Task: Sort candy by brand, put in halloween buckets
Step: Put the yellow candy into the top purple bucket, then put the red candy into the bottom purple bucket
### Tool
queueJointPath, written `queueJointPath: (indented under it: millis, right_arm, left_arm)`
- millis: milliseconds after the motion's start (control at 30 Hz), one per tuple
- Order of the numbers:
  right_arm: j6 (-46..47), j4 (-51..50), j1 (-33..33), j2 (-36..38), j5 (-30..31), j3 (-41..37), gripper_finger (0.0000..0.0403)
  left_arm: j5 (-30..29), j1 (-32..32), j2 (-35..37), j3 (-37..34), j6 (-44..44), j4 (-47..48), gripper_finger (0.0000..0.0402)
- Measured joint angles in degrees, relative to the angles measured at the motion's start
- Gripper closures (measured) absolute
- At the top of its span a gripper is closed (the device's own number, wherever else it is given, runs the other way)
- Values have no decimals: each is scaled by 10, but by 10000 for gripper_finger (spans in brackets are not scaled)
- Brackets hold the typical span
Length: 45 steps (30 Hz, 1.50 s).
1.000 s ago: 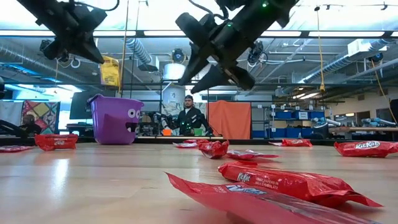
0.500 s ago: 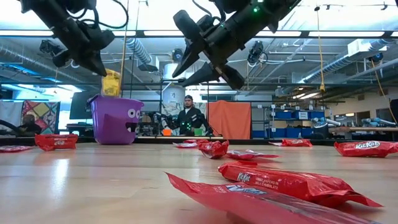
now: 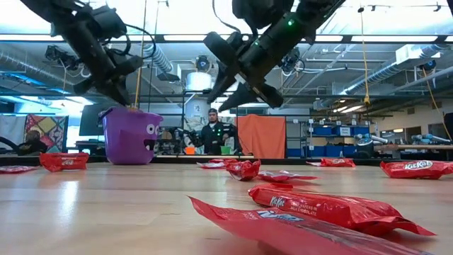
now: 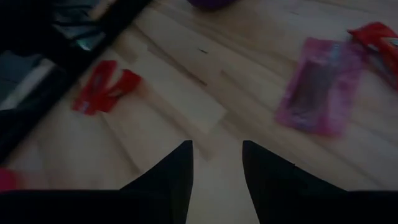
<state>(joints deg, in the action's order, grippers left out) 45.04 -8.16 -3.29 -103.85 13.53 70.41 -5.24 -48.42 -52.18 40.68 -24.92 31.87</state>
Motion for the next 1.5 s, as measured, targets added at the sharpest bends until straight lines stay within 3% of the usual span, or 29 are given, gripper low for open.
queueJointPath:
  millis: [233,433,600,767,933,1033,1133,1233,1367,1500]
  right_arm:
    - [-7,-69,-18,0,-13,0,253]
    - [-12,-217,-41,0,-41,0,253]
    - [-32,-367,-62,0,-123,0,253]
    - [-89,-496,-63,0,-147,0,253]
    - [-126,-580,-57,0,-145,0,253]
    - [-138,-597,-57,0,-122,0,253]
    - [-139,-590,-71,0,-90,0,253]
    - [-149,-542,-106,0,-97,0,253]
    - [-169,-457,-164,0,-150,0,253]
    - [-168,-407,-231,0,-155,0,253]
  left_arm:
    - [44,-16,-25,0,-10,-14,297]
    - [65,-19,-25,21,12,-23,249]
    - [73,-19,-25,66,50,6,241]
    - [65,-34,-32,79,50,23,241]
    - [152,-55,-64,79,79,32,241]
    - [234,-56,-74,79,91,7,241]
    - [278,-56,-74,79,74,-39,241]
    - [294,-56,-74,79,48,-85,241]
    - [295,-56,-74,79,20,-123,241]
    - [296,-55,-74,79,5,-129,241]
